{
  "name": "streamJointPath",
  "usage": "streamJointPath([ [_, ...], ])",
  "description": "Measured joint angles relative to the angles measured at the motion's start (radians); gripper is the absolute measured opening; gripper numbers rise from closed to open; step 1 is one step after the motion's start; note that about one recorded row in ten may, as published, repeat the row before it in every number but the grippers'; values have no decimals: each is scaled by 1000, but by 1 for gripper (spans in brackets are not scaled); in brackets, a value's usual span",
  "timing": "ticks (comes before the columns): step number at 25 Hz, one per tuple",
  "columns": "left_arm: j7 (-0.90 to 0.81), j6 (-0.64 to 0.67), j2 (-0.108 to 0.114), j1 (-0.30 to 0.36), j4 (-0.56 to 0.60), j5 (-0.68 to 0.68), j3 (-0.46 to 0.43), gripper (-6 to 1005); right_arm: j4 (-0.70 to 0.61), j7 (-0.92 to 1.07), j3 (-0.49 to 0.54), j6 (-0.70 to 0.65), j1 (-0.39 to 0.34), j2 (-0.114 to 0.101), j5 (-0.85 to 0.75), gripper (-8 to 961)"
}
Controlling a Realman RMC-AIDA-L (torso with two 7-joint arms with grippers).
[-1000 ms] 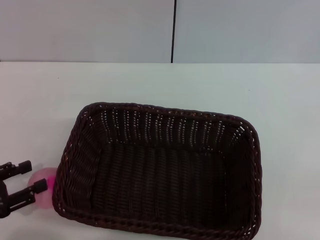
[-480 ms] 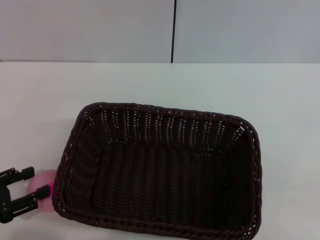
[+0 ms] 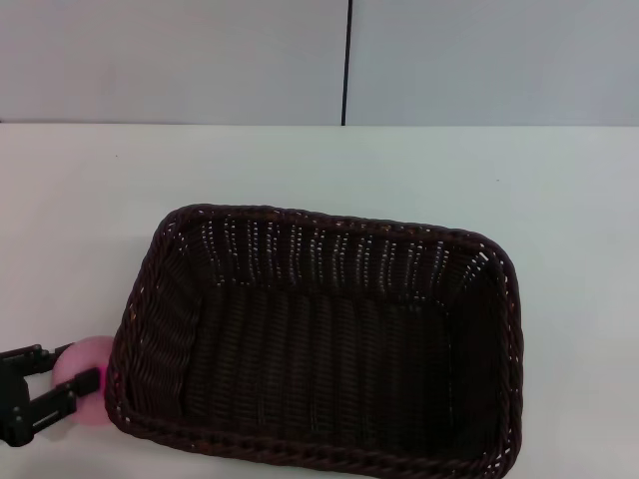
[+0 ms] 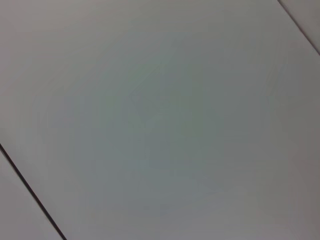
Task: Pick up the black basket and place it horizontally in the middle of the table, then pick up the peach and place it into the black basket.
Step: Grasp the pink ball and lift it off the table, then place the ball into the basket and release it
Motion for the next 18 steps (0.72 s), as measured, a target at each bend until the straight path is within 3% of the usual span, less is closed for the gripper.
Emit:
streamJointPath([
  [12, 8, -2, -2, -10, 0, -9, -25, 335, 0, 0, 6, 0, -2, 0, 0, 485],
  [14, 8, 19, 3, -14, -3, -19, -119, 310, 0, 0, 6, 0, -2, 0, 0, 485],
  [17, 8, 32, 8, -16, -5, -28, -151, 287, 0, 0, 6, 0, 1, 0, 0, 485],
  [18, 8, 73, 12, -18, -9, -85, -224, 279, 0, 0, 6, 0, 1, 0, 0, 485],
])
